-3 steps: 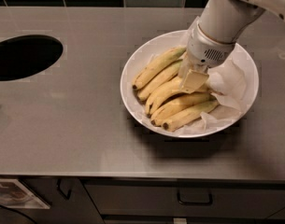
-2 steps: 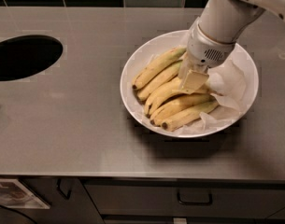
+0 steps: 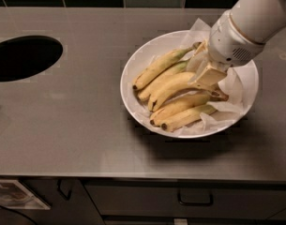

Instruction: Pick banana from white bowl

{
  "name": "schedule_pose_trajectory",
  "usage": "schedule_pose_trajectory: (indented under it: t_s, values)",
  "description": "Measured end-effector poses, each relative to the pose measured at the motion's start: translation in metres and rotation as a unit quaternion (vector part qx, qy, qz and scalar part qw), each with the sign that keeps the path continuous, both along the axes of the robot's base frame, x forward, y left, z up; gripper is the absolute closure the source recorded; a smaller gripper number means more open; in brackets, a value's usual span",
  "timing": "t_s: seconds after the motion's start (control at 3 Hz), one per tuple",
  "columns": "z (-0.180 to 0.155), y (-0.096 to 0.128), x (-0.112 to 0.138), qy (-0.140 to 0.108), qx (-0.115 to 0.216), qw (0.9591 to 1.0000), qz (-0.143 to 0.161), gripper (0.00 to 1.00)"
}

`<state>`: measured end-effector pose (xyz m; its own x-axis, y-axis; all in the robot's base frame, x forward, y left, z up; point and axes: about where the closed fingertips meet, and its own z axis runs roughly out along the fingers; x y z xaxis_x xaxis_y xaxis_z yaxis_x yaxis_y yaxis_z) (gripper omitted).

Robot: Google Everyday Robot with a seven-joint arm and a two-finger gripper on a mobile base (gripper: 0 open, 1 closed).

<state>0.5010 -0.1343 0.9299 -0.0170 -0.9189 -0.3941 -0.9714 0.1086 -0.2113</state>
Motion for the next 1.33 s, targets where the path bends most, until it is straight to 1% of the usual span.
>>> schedule_pose_trajectory:
  t_s: [0.33, 0.67, 1.0, 1.33]
  values:
    - [0.028, -0.004, -0.017, -0.05, 0.037, 0.9977, 0.024, 1.0]
    - [0.056, -0.01, -0.034, -0.099, 0.062, 0.9926, 0.035, 1.0]
    - [0.076, -0.013, -0.048, -0.134, 0.072, 0.9876, 0.04, 1.0]
    - [0.077, -0.013, -0.049, -0.135, 0.072, 0.9873, 0.041, 0.81]
